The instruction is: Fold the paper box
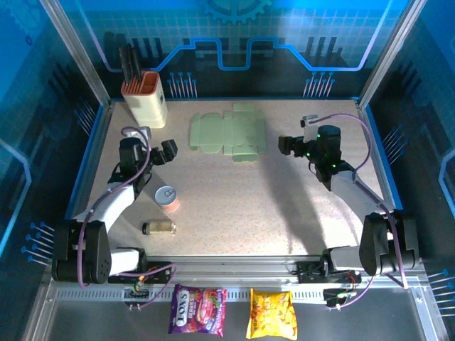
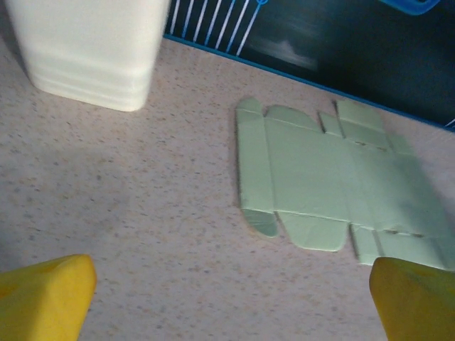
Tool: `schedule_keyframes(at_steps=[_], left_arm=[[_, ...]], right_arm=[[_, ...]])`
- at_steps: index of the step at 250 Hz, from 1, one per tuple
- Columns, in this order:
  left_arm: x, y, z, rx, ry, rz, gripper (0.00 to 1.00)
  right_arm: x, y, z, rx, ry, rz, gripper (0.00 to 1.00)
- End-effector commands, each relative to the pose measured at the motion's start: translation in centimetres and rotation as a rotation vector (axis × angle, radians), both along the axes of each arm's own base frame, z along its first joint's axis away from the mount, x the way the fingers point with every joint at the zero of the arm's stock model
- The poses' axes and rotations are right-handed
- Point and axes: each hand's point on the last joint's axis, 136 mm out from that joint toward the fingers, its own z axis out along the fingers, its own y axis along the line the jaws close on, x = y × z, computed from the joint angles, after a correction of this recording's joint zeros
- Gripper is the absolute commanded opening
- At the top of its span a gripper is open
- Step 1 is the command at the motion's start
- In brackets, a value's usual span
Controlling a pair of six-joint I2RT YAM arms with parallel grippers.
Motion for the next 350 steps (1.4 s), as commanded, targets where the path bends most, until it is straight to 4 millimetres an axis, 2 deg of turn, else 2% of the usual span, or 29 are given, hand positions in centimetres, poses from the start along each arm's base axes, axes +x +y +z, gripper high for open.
schedule_keyframes(at_steps=[1, 91, 119, 150, 189, 223, 287, 325, 350], left_arm=[[-1.5, -2.7, 0.0, -0.177, 0.151, -0.063, 0.99], [-1.1, -4.8, -1.8, -0.279, 0.308, -0.109, 0.98], [-1.0, -5.2, -1.7, -0.305, 0.329, -0.12, 0.98], [-0.7, -5.4, -1.1, -0.305, 0.313, -0.132, 0.98], [-0.8, -5.4, -0.3, -0.301, 0.286, -0.134, 0.98], [-1.1, -5.3, -0.7, -0.29, 0.297, -0.129, 0.97], [-1.5, -6.5, -1.9, -0.345, 0.328, -0.131, 0.97], [-1.4, -7.5, -2.2, -0.352, 0.336, -0.145, 0.97], [-1.3, -8.0, -2.2, -0.341, 0.346, -0.161, 0.97]], right_arm=[[-0.6, 2.8, -2.2, 0.109, 0.193, -0.005, 0.94], [0.6, 15.8, -5.2, 0.201, 0.42, 0.179, 0.9], [0.9, 18.6, -6.9, 0.198, 0.47, 0.217, 0.9], [1.2, 20.4, -8.8, 0.224, 0.529, 0.253, 0.89], [1.5, 22.1, -10.4, 0.231, 0.56, 0.291, 0.89], [2.0, 22.9, -11.7, 0.225, 0.587, 0.295, 0.89], [2.5, 23.3, -14.4, 0.22, 0.654, 0.276, 0.88], [1.5, 23.1, -15.9, 0.228, 0.7, 0.269, 0.88], [0.6, 22.2, -16.8, 0.2, 0.734, 0.248, 0.88]])
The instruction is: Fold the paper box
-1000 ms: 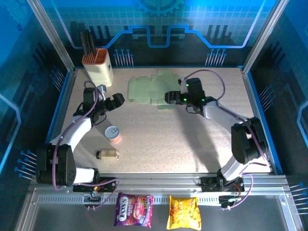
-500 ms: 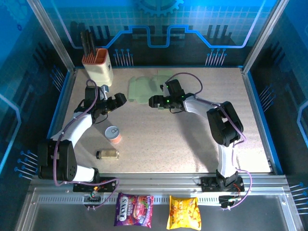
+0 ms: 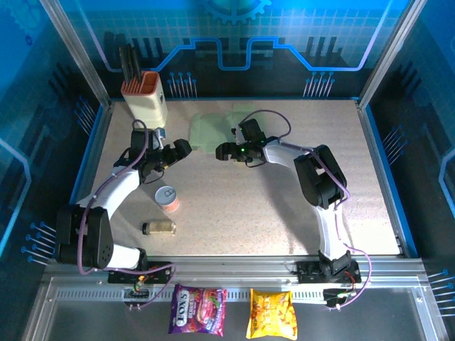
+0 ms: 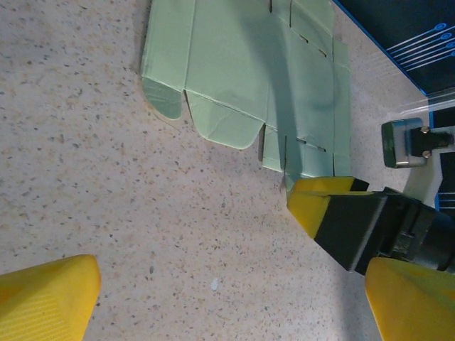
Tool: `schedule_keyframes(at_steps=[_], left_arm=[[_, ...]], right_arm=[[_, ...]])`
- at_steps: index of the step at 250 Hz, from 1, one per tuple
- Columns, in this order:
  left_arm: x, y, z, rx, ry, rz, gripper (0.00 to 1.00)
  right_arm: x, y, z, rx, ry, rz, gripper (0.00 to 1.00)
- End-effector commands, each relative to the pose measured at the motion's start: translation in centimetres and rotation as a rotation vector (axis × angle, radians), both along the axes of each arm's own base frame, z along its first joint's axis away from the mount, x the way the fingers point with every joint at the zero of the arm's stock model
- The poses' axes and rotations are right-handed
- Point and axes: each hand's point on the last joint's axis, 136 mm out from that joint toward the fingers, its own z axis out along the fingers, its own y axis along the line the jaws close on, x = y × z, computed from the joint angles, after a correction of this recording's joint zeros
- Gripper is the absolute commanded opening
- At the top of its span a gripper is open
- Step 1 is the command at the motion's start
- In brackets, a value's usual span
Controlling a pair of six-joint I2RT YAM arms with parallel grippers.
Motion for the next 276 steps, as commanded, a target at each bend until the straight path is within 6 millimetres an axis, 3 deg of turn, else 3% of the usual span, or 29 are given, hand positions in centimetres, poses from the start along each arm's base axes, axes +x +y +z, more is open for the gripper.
schedule_keyframes(at_steps=[1, 82, 145, 194, 224, 276], left_arm=[[0.2, -1.2, 0.2, -0.024, 0.003, -0.031, 0.97], [0.8, -2.6, 0.2, -0.011, 0.014, -0.073, 0.97], [1.8, -4.6, -0.1, -0.024, 0.033, -0.127, 0.96], [2.6, -7.0, -0.7, -0.031, 0.055, -0.193, 0.95], [3.0, -9.0, -1.5, -0.033, 0.077, -0.249, 0.95], [3.2, -12.9, -3.2, -0.053, 0.121, -0.359, 0.95]], right_arm=[[-2.0, -0.4, -1.8, -0.028, 0.082, 0.008, 0.88], [-7.0, -2.6, -1.6, -0.061, 0.144, 0.099, 0.88], [-13.4, -5.2, -1.5, -0.101, 0.226, 0.214, 0.88], [-17.8, -8.5, -2.2, -0.167, 0.285, 0.22, 0.88], [-19.3, -10.2, -1.7, -0.173, 0.302, 0.197, 0.88], [-19.7, -13.0, -1.0, -0.158, 0.298, 0.092, 0.88]])
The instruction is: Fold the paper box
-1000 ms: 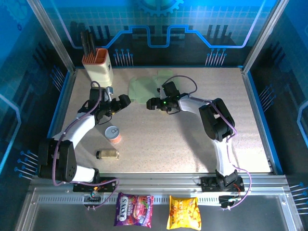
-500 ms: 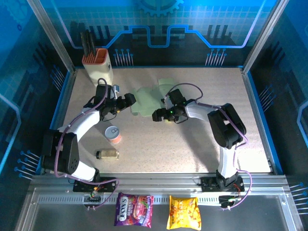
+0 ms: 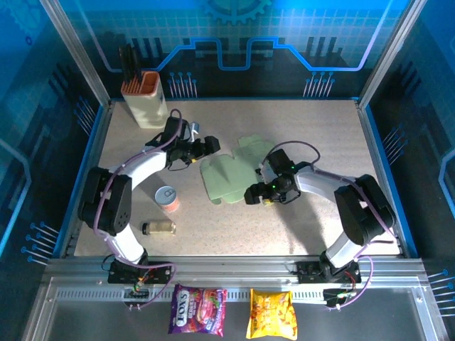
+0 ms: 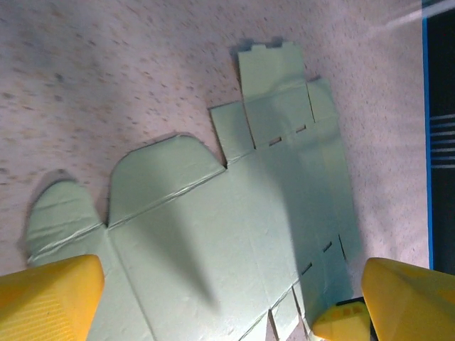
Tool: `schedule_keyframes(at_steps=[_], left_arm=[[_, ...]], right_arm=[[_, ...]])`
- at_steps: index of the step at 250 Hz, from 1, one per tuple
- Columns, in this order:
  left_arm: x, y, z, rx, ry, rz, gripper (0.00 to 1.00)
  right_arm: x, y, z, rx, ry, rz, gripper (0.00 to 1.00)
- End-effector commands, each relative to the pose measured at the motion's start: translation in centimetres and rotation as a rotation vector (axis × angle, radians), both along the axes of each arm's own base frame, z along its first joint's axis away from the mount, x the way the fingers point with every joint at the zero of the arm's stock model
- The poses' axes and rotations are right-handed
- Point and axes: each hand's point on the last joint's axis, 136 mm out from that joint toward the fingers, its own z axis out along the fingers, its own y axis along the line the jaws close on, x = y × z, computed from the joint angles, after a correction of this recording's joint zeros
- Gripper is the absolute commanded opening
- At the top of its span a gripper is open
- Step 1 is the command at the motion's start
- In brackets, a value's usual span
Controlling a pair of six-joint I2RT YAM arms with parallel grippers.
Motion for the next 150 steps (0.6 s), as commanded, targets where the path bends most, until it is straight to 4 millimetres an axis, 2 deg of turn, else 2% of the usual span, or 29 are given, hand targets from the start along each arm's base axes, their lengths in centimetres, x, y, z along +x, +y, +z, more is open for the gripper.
schedule_keyframes(at_steps=[1, 34, 65, 110, 150], left_arm=[[-0.4, -2.7, -0.6, -0.028, 0.034, -0.101, 0.95], [-0.9, -4.7, -2.2, -0.039, 0.08, -0.169, 0.94], [-1.7, -5.9, -3.7, -0.023, 0.105, -0.216, 0.94], [-3.1, -5.8, -5.7, -0.012, 0.153, -0.233, 0.94], [-4.7, -5.6, -6.6, -0.007, 0.18, -0.243, 0.94]], right_arm=[[-0.7, -2.2, 0.1, -0.016, 0.024, -0.067, 0.88], [-0.3, -3.7, 0.0, -0.016, 0.021, -0.143, 0.88], [0.5, -5.0, 0.0, -0.017, 0.016, -0.213, 0.87], [2.1, -5.7, 0.1, -0.02, 0.005, -0.253, 0.87], [3.7, -6.3, 0.0, -0.056, -0.014, -0.275, 0.86]])
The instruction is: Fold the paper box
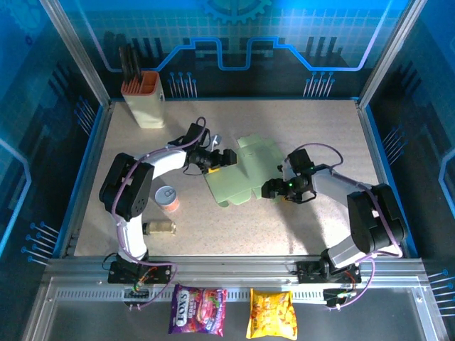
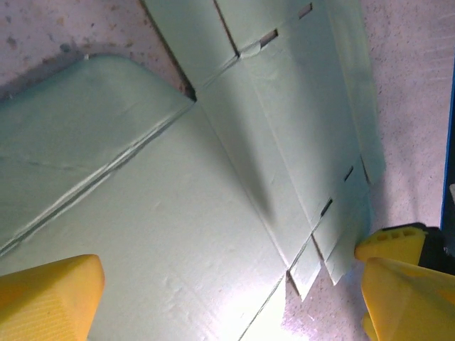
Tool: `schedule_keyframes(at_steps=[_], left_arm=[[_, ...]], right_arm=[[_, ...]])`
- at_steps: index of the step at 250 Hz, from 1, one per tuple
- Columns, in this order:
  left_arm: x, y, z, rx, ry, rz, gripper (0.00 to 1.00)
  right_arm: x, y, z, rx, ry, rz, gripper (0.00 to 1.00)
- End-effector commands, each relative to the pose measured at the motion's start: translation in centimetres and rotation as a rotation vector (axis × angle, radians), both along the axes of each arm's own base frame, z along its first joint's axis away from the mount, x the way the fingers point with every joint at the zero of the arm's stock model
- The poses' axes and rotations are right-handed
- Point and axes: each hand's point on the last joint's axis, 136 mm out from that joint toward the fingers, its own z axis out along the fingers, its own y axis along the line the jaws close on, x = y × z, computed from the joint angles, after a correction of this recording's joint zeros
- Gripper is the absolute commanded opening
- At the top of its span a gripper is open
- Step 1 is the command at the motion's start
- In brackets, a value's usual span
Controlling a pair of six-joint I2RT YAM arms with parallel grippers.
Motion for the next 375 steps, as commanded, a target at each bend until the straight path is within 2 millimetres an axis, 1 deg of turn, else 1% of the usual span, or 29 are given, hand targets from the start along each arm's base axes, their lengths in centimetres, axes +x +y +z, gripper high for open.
schedule_keyframes(at_steps=[1, 17, 26, 27, 41, 89, 123, 171, 200, 231, 267, 289, 321, 345, 375], left_arm=[[-2.2, 0.0, -1.3, 0.002, 0.048, -0.041, 0.94], [-3.0, 0.0, -1.4, 0.005, 0.052, -0.048, 0.94], [-3.4, 0.0, -1.6, 0.007, 0.058, -0.051, 0.94], [-3.5, 0.0, -1.6, 0.008, 0.058, -0.052, 0.94], [-4.1, 0.0, -1.7, 0.01, 0.064, -0.06, 0.94], [-6.7, 0.0, -2.1, 0.023, 0.099, -0.074, 0.95], [-8.6, -0.4, -2.3, 0.027, 0.124, -0.079, 0.95], [-11.2, -1.3, -2.2, 0.033, 0.143, -0.091, 0.95], [-12.3, -2.3, -2.2, 0.022, 0.151, -0.098, 0.95], [-13.4, -3.9, -2.3, 0.016, 0.165, -0.125, 0.95], [-14.3, -5.8, -2.3, -0.001, 0.176, -0.15, 0.95], [-14.6, -7.1, -2.0, -0.027, 0.175, -0.164, 0.95], [-14.8, -8.5, -1.3, -0.086, 0.18, -0.173, 0.95], [-14.4, -8.9, -0.1, -0.114, 0.151, -0.171, 0.95], [-13.2, -8.0, 1.3, -0.076, 0.078, -0.146, 0.96]], right_arm=[[1.9, -0.7, 0.3, -0.032, -0.021, -0.036, 0.86], [2.6, -1.0, 0.2, -0.052, -0.027, -0.037, 0.86], [2.5, -1.2, -0.3, -0.065, -0.014, -0.036, 0.86], [3.1, -1.1, 0.2, -0.062, -0.03, -0.037, 0.86], [4.0, -1.1, 0.4, -0.066, -0.039, -0.034, 0.86], [6.0, -1.3, 0.0, -0.095, -0.035, -0.015, 0.86], [7.2, -0.8, -0.5, -0.089, -0.026, 0.002, 0.86], [8.7, 0.4, -1.0, -0.054, -0.014, 0.024, 0.86], [9.5, 1.6, -1.2, -0.025, -0.011, 0.049, 0.84], [10.2, 3.5, -1.4, -0.006, -0.008, 0.093, 0.84], [11.1, 5.7, -1.2, 0.017, -0.018, 0.142, 0.84], [11.8, 7.0, -0.6, 0.05, -0.037, 0.168, 0.84], [12.6, 8.0, 0.4, 0.087, -0.061, 0.187, 0.84], [12.7, 8.3, 1.8, 0.115, -0.076, 0.182, 0.83], [12.1, 8.8, 4.2, 0.172, -0.104, 0.17, 0.83]])
